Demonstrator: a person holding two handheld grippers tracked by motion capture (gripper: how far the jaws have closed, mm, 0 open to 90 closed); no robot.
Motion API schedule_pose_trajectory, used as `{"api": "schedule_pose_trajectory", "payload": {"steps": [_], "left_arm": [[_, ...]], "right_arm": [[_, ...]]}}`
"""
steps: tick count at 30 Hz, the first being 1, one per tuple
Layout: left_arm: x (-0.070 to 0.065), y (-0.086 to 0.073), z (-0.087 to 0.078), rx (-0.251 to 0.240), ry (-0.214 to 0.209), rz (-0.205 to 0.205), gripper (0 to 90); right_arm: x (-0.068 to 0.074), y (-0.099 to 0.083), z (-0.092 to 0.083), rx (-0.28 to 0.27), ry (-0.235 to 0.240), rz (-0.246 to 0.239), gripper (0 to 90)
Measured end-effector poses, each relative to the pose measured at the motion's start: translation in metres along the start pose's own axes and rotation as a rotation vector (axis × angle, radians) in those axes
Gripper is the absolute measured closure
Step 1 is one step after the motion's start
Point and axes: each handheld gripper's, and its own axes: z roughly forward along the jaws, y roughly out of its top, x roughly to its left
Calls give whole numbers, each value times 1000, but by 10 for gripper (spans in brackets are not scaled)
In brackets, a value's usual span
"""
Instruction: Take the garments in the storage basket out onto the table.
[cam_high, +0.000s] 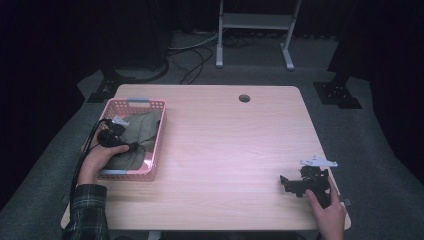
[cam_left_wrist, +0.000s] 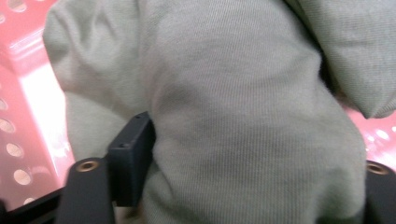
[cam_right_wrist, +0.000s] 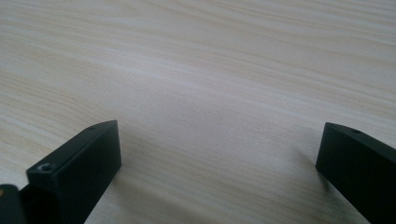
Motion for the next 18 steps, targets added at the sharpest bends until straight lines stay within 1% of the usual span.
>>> {"api": "schedule_pose_trajectory", "payload": {"steps": [4, 9, 14, 18], "left_arm": [[1, -1, -2, -6, 0, -2, 422], [1, -1, -5, -8, -2, -17, 543], [2, 0, -6, -2, -7, -20, 559], [4, 1, -9, 7, -29, -37, 561]], "right_arm": [[0, 0, 0, 0, 0, 0, 0], [0, 0, 0, 0, 0, 0, 0], [0, 0, 0, 0, 0, -1, 0], [0, 0, 0, 0, 0, 0, 0]]}}
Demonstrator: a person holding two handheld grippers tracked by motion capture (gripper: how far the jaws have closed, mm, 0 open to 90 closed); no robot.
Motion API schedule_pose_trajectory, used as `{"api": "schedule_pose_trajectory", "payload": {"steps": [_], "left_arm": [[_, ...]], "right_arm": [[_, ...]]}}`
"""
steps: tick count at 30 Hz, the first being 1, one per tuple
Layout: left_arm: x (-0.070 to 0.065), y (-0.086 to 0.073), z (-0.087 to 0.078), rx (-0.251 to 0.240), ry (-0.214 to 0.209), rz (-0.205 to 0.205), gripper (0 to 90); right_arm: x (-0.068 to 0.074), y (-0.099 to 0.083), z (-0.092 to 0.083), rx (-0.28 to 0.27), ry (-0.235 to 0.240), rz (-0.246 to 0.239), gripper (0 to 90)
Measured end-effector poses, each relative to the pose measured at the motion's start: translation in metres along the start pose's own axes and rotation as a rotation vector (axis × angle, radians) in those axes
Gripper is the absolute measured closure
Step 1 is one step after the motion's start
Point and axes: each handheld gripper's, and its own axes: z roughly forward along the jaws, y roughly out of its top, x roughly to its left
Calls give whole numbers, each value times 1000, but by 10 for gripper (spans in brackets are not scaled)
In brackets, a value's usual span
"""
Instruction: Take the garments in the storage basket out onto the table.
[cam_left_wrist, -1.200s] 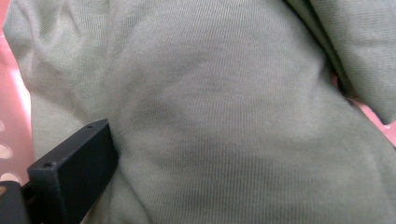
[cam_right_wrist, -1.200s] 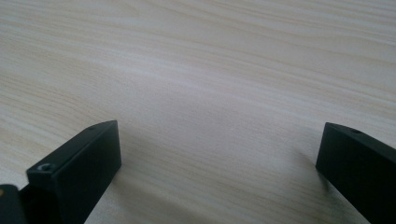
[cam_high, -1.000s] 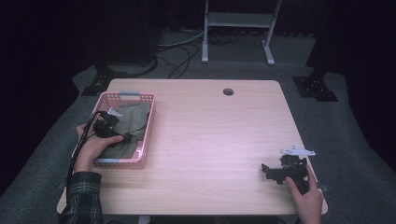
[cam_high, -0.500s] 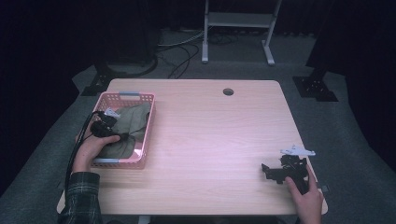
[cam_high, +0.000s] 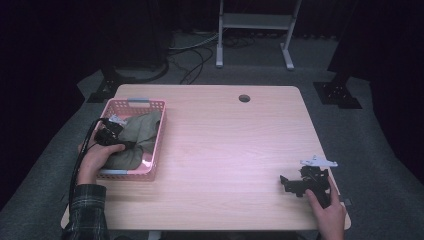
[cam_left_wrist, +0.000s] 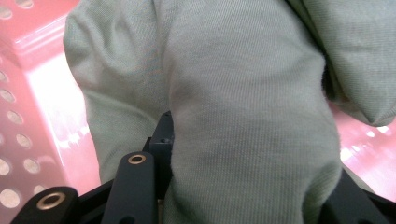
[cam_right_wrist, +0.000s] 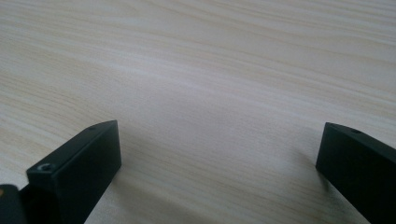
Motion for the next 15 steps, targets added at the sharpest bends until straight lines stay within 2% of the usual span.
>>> {"api": "schedule_pose_trajectory", "payload": {"steps": [8, 15], "left_arm": [[2, 1, -5, -6, -19, -6, 561], [3, 3, -15, -56, -22, -16, 562]], "right_arm": [[0, 0, 0, 0, 0, 0, 0], [0, 0, 0, 0, 0, 0, 0]]}}
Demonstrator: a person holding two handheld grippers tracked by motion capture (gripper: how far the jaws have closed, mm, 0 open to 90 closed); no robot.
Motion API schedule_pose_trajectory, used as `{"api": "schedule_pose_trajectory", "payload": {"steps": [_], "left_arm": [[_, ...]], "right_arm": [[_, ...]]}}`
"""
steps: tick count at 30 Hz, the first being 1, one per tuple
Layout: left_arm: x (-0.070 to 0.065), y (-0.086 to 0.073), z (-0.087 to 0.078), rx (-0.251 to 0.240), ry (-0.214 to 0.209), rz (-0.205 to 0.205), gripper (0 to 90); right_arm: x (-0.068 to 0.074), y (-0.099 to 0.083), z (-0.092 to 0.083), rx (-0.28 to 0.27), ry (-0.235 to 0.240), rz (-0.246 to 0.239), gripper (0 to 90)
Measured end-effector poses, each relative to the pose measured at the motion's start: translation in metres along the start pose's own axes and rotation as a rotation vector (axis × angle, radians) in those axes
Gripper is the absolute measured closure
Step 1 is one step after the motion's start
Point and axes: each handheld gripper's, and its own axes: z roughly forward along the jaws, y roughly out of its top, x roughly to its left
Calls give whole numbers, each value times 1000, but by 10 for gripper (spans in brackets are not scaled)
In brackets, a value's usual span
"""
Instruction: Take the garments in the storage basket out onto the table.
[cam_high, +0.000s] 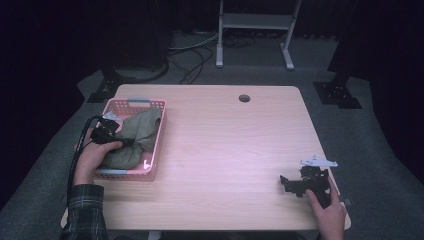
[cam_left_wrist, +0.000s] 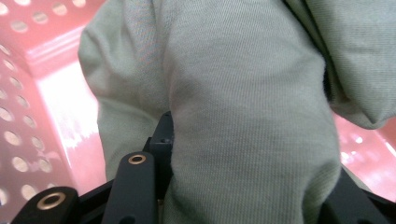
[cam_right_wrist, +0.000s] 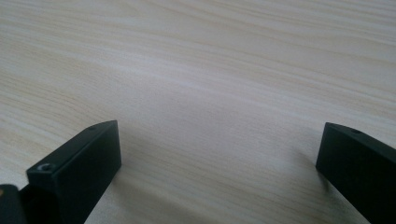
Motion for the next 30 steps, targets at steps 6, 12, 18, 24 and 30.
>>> {"api": "schedule_pose_trajectory", "payload": {"steps": [6, 12, 18, 24, 30], "left_arm": [[-1, 2, -8, -36, -4, -7, 561], [-4, 8, -19, -64, 5, 1, 560], [-6, 11, -28, -91, 3, -6, 560], [-8, 15, -36, -140, -16, -15, 560], [-13, 21, -48, -170, -21, -5, 560]], "right_arm": [[0, 0, 0, 0, 0, 0, 0], [0, 0, 0, 0, 0, 0, 0], [0, 0, 0, 0, 0, 0, 0], [0, 0, 0, 0, 0, 0, 0], [0, 0, 0, 0, 0, 0, 0]]}}
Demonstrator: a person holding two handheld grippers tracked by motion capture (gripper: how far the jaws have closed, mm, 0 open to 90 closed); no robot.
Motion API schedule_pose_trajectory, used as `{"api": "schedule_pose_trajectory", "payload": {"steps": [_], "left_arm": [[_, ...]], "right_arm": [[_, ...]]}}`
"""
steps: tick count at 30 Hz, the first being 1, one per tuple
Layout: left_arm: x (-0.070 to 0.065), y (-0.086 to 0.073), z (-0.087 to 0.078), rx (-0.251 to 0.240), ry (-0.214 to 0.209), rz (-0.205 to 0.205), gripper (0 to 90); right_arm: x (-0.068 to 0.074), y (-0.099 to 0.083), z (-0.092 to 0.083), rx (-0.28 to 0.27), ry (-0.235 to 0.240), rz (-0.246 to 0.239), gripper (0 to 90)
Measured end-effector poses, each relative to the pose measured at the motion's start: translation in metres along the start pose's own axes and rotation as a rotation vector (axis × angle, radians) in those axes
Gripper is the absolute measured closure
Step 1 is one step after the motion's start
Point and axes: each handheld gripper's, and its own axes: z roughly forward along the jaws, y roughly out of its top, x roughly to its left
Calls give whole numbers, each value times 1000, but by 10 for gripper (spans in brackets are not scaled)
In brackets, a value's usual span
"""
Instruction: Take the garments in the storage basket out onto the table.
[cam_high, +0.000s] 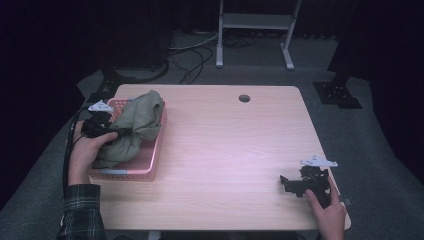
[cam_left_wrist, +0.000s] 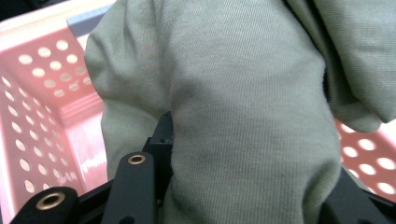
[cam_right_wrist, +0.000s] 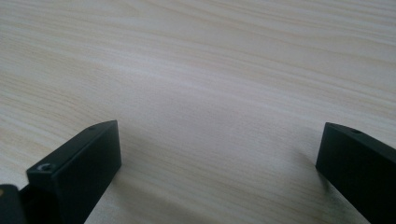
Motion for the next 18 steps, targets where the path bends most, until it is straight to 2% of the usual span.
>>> {"api": "schedule_pose_trajectory", "payload": {"steps": [9, 18], "left_arm": [[-6, 8, -12, -24, 20, 3, 559], [-13, 16, -21, -50, 37, -18, 560]], "right_arm": [[0, 0, 0, 0, 0, 0, 0], [0, 0, 0, 0, 0, 0, 0]]}}
